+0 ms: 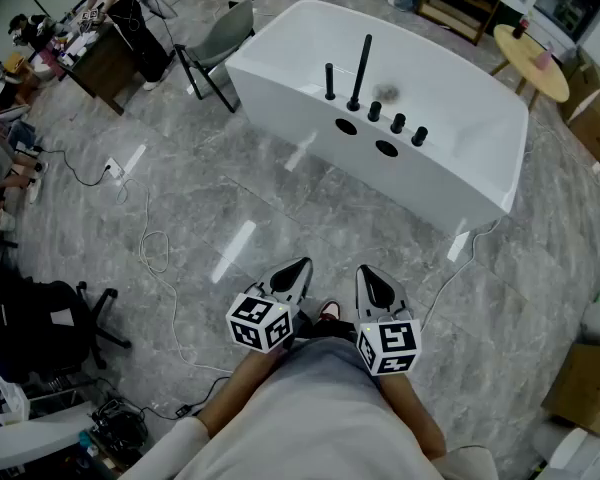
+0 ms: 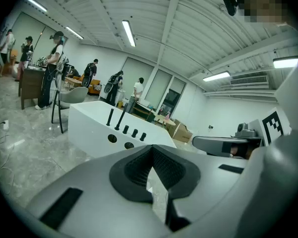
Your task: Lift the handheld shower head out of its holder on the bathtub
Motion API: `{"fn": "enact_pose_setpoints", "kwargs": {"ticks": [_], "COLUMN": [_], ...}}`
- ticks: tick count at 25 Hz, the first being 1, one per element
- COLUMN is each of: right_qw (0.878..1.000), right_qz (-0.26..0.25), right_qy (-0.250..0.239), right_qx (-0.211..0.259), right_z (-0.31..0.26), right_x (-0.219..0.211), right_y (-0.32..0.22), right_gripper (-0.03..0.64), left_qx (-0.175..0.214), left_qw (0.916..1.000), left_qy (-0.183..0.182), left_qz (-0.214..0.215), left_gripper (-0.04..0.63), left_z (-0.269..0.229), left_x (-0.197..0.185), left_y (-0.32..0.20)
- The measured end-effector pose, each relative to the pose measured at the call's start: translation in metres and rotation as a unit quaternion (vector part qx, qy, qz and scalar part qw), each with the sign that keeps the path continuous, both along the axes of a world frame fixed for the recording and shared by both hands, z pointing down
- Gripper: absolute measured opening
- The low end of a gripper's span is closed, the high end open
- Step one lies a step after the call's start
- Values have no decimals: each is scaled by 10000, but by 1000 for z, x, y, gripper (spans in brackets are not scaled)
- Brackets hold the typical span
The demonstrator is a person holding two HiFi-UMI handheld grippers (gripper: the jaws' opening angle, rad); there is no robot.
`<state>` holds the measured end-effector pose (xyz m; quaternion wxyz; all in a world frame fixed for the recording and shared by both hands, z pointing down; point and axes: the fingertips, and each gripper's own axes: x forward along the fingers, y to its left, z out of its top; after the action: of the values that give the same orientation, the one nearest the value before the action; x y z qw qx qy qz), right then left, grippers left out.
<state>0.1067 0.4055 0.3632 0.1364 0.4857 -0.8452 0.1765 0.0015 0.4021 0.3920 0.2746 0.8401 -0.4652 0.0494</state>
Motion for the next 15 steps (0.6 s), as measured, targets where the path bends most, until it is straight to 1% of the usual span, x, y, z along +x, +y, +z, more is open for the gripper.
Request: {"fn": "enact_pose_setpoints", "kwargs": {"ticks": [8, 15], "right_qw": [9998, 9997], "right_qz": [153, 77], "right_qy": [-132, -225], "right_qx": [34, 61], "right_z": [-3, -4], "right_x": [2, -7], "right_y": [-2, -1], "right_gripper": [20, 20], "left_qx": [-25, 21], "left_qw": [9999, 10000], "left_qy": [86, -12], "left_qz": [64, 25], "left_gripper": [6, 6], "left_z": [-3, -7], "left_x": [1, 0], "left_y": [7, 8]}}
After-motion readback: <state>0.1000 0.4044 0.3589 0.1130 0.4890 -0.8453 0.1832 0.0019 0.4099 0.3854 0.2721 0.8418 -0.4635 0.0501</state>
